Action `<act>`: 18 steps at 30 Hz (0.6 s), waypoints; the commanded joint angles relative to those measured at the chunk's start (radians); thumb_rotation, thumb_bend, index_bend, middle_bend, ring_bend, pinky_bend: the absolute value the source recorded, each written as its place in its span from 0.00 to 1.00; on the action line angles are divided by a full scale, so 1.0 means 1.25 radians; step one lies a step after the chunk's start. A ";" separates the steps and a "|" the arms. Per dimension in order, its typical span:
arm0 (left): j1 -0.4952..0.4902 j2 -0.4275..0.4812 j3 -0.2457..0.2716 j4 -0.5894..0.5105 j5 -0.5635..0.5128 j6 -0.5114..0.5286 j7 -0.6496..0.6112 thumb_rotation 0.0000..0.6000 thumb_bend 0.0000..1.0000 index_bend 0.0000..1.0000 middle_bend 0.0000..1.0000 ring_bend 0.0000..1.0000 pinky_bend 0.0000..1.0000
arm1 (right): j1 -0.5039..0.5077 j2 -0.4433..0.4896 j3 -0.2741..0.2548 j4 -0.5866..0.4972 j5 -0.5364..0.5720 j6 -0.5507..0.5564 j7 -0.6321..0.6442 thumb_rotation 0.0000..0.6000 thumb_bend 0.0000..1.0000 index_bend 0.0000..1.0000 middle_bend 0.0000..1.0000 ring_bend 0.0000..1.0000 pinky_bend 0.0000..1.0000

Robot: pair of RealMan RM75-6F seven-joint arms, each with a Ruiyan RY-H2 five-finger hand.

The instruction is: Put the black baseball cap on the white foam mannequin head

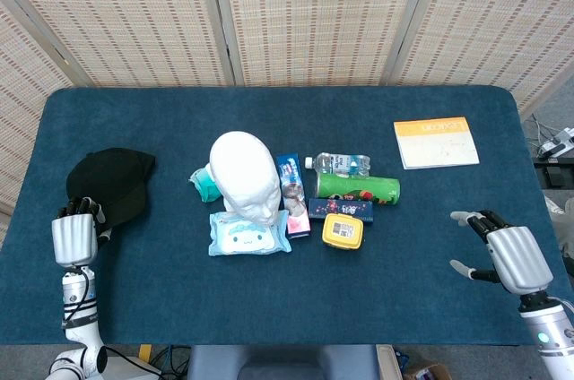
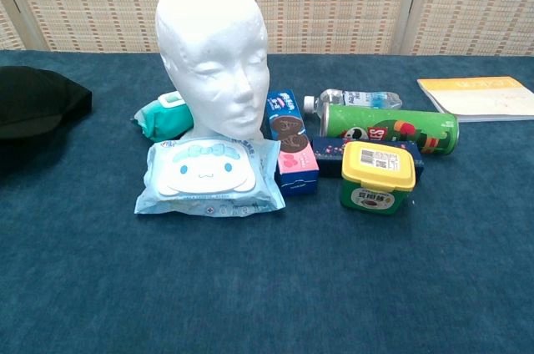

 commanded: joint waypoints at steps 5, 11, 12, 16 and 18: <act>-0.002 -0.004 0.003 0.014 0.001 -0.005 -0.023 1.00 0.28 0.65 0.46 0.31 0.43 | 0.000 0.000 0.000 0.000 0.001 0.000 0.000 1.00 0.00 0.29 0.39 0.29 0.62; -0.002 -0.005 0.004 0.020 0.001 -0.006 -0.030 1.00 0.37 0.61 0.46 0.31 0.43 | 0.000 0.000 0.001 0.000 0.001 0.000 0.001 1.00 0.00 0.29 0.39 0.29 0.62; -0.002 -0.005 0.005 0.020 0.001 -0.008 -0.030 1.00 0.37 0.61 0.46 0.31 0.43 | 0.000 0.000 0.001 0.000 0.001 0.000 0.001 1.00 0.00 0.29 0.39 0.29 0.62; 0.000 -0.005 0.007 0.020 0.001 -0.010 -0.030 1.00 0.41 0.59 0.46 0.31 0.43 | 0.000 0.000 0.001 0.000 0.001 0.001 0.002 1.00 0.00 0.29 0.39 0.29 0.62; 0.000 -0.005 0.007 0.019 0.001 -0.011 -0.031 1.00 0.43 0.59 0.46 0.31 0.43 | 0.000 0.000 0.001 0.000 0.001 0.000 0.002 1.00 0.00 0.29 0.39 0.29 0.62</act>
